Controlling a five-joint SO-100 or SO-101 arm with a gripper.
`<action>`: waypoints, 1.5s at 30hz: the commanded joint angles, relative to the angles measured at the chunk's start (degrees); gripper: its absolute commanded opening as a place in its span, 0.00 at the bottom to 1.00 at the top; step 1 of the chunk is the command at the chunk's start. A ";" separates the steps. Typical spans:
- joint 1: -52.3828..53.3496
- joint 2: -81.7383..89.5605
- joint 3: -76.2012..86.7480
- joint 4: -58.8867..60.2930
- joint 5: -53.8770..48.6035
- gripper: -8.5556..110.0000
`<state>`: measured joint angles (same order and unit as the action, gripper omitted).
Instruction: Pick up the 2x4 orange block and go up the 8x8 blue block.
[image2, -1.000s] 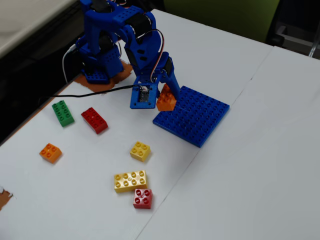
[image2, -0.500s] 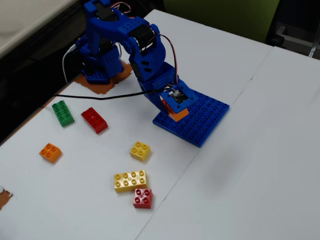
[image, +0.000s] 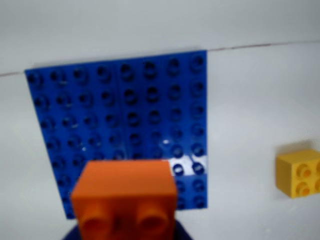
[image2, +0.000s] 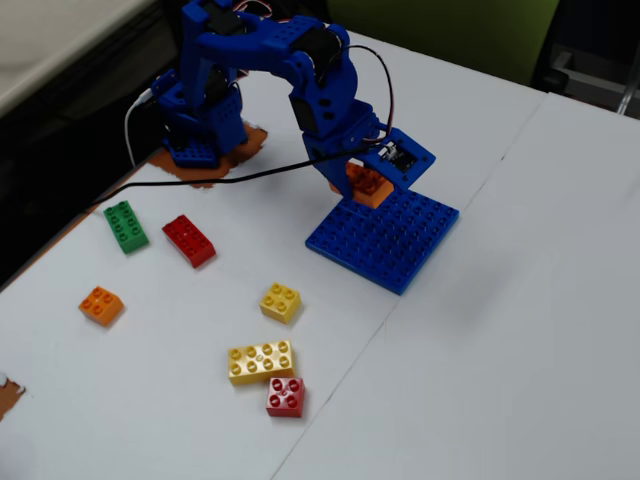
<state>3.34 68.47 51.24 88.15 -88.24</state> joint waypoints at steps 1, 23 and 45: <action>-0.88 -0.09 -4.48 0.35 0.88 0.08; -1.23 -2.81 -6.86 1.05 2.11 0.08; -0.97 -5.01 -8.53 1.49 2.81 0.08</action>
<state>2.72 63.02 45.70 90.35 -85.78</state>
